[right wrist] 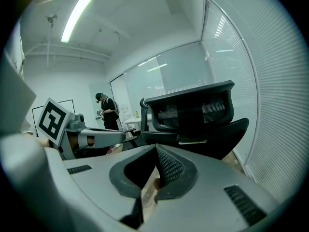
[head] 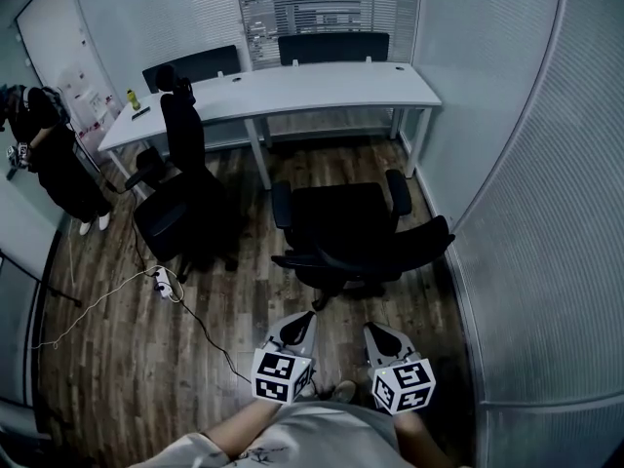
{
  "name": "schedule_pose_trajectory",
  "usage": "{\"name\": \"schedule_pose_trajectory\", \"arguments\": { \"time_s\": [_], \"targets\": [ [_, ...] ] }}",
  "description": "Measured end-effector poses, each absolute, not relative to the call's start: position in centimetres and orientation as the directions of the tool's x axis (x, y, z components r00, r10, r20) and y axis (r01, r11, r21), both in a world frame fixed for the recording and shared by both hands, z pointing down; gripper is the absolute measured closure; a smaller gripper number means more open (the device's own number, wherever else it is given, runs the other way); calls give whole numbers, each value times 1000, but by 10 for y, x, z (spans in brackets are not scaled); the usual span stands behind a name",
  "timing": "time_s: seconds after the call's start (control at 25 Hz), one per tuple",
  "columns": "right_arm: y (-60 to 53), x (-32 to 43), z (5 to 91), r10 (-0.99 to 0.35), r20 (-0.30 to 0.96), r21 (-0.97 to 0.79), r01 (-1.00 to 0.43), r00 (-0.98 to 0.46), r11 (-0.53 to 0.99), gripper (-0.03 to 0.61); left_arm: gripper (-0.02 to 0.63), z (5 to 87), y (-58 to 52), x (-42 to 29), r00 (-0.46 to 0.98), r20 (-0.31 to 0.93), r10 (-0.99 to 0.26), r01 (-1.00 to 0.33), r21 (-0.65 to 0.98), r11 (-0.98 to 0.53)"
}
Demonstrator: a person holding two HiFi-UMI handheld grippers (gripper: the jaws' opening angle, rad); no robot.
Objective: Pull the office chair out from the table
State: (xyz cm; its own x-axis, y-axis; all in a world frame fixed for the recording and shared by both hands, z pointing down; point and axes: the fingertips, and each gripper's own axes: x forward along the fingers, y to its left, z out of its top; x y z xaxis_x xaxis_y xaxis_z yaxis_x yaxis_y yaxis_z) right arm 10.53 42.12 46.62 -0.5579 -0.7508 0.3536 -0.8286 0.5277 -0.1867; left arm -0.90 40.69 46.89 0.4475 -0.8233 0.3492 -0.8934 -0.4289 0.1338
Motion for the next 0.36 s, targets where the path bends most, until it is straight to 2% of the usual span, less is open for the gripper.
{"name": "schedule_pose_trajectory", "arguments": {
  "time_s": [0.36],
  "targets": [
    [413,104,463,-752,356,-180,-830,-555,528,571,603,464,399,-8,464,347,-815,-885,142,-444]
  ]
}}
